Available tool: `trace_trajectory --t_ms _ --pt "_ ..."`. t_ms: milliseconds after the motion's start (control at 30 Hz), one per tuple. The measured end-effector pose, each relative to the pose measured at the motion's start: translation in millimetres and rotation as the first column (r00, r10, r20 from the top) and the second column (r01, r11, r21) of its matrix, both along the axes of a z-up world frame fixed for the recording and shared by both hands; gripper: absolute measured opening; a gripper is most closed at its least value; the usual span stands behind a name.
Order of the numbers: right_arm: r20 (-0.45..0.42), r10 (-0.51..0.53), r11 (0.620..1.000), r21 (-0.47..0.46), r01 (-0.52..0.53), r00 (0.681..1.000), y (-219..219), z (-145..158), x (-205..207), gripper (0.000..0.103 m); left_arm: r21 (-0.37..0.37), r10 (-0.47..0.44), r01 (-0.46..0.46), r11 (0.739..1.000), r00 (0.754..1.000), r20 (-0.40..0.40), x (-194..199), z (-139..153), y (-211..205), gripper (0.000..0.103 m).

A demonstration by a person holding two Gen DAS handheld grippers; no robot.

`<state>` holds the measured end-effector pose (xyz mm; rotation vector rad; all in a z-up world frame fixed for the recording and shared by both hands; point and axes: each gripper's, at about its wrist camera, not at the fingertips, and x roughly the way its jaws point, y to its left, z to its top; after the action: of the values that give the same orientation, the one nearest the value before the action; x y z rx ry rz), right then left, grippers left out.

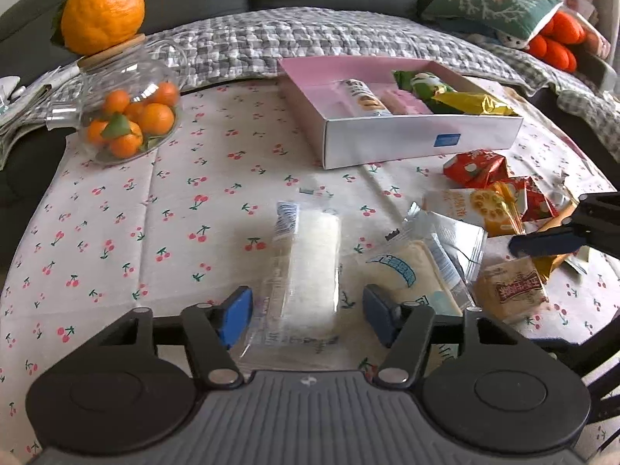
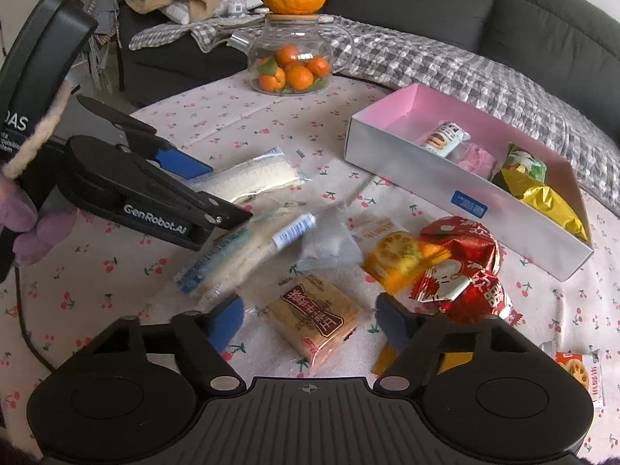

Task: Organize snacks
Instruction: 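Grasp the clear-wrapped white pastry with the left tool while the right tool grasps the brown-labelled cake packet, then lift both held snacks toward the pink box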

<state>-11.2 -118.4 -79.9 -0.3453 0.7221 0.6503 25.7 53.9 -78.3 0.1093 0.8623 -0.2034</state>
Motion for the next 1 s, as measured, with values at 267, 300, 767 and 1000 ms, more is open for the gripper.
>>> trace_trajectory --t_ms 267,300,767,1000 --pt "0.015 0.022 1.000 -0.008 -0.021 1.000 4.6 3.9 -4.5 0.052 -0.025 0.011 -0.012 1.000 1.000 -0.017 0.7 2.7 1.5 0.039" --pt "0.017 0.021 1.000 -0.004 -0.021 1.000 4.3 5.2 -4.5 0.048 -0.030 0.016 -0.017 0.999 1.000 -0.019 0.4 3.2 1.5 0.037" --pt "-0.028 -0.022 0.997 0.069 0.024 0.999 -6.8 19.5 1.5 0.040 -0.096 0.079 -0.085 0.992 0.995 -0.063 3.4 10.9 8.5 0.034" --pt "-0.059 -0.033 0.993 0.110 0.039 0.998 -14.5 29.6 6.3 0.039 -0.137 0.096 -0.103 0.985 0.994 -0.053 4.4 21.7 11.8 0.034"
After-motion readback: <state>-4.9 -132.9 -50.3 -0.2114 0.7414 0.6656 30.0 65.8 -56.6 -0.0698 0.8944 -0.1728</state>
